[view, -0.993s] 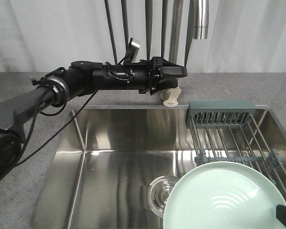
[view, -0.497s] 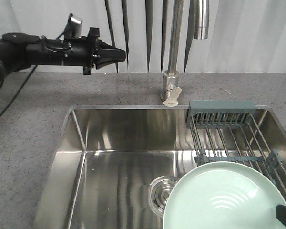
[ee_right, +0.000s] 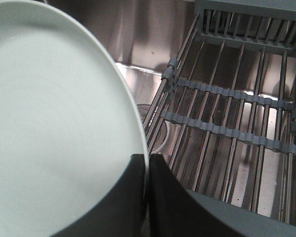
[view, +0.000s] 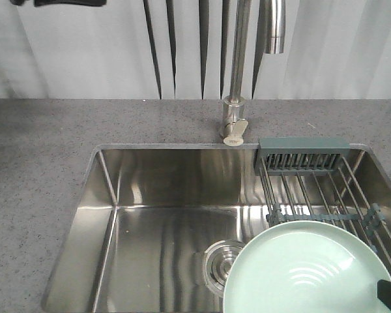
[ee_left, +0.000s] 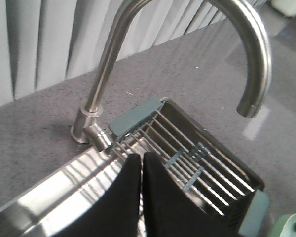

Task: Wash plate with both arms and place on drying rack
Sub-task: 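Withdraw the left gripper away from the faucet, then move the plate under the faucet with the right gripper, swirling it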

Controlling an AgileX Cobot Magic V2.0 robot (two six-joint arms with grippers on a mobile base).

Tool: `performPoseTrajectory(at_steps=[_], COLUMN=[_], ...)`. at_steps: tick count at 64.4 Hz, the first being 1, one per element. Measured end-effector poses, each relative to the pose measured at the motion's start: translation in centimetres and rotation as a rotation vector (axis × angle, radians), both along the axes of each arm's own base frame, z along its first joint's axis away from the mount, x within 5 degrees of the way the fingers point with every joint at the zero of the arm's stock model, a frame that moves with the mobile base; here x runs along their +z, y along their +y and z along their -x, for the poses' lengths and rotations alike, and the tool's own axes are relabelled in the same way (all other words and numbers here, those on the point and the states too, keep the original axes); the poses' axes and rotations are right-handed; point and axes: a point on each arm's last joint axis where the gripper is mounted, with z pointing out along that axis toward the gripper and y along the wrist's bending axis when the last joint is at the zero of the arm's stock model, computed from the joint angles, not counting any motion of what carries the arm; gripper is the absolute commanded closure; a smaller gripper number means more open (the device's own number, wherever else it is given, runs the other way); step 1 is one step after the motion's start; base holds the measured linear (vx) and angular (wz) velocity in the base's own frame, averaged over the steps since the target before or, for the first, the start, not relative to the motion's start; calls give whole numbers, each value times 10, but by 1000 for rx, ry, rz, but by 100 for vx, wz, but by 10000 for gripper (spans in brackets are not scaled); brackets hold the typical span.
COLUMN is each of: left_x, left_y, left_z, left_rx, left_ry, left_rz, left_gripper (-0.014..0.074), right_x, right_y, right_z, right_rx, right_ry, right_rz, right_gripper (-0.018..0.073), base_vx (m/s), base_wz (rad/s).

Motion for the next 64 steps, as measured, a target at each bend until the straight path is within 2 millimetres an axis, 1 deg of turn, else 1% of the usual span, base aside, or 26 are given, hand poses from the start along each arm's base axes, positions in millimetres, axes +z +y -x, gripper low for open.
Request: performPoseTrajectory(at_steps=[2,3,6,10,11,12,19,20,21,23,24,30,32,33,34,35,39,42,43,47,51,54,58,64], left_x=[8,15,25,39,39,42,31,30,23,18,10,-20,-29,-39,-44,-53,-75,-93,-103,-127,-147,-166,-182,-198], left_y=[3,4,7,11,12,13,15,15,16,17,17,20,22,22,23,24,26,29,29,32,34,35,37,39], left_z=[11,20,38,68,73,82,118,127,130,142,144,168,178,181,184,190,203,218,221,233,244,250,256,263], left_rx=[18,29,51,67,69,71,62,60,55,52,51,80,95,102,115,124,163,192,199,235,259,277,299,322], left_ry=[-24,-44,-77,-126,-125,-140,-121,-126,-110,-112,-92,-84,-93,-75,-79,-72,-74,-84,-70,-71,-76,-65,-68,-82], left_rz=[-32,-39,-66,-84,-88,-90,-105,-107,-113,-119,-124,-127,-123,-123,-118,-116,-103,-90,-90,-76,-68,-66,-61,-55], left_gripper=[601,601,601,601,601,601,601,601,601,601,601,601,601,601,601,601,601,601,601,601,601,601,601,601], right_x=[0,0,0,0,0,0,0,0,0,0,0,0,0,0,0,0,0,0,0,0,-1,-1,-2,2], right_y=[0,0,0,0,0,0,0,0,0,0,0,0,0,0,0,0,0,0,0,0,0,0,1,3], right_z=[0,0,0,0,0,0,0,0,0,0,0,0,0,0,0,0,0,0,0,0,1,1,2,3], right_rx=[0,0,0,0,0,0,0,0,0,0,0,0,0,0,0,0,0,0,0,1,3,5,8,15], right_ry=[0,0,0,0,0,0,0,0,0,0,0,-1,-1,-1,-1,-1,-1,-1,-1,4,13,22,33,39], right_rz=[0,0,0,0,0,0,0,0,0,-1,-1,-1,-1,-1,-1,-1,-1,-1,-1,-2,0,-2,-10,-39], right_gripper=[568,568,568,568,568,568,568,568,568,568,568,568,568,568,568,568,568,568,568,568,568,568,568,565], base_vx=[0,0,0,0,0,0,0,0,0,0,0,0,0,0,0,0,0,0,0,0,0,0,0,0], base_wz=[0,0,0,0,0,0,0,0,0,0,0,0,0,0,0,0,0,0,0,0,0,0,0,0])
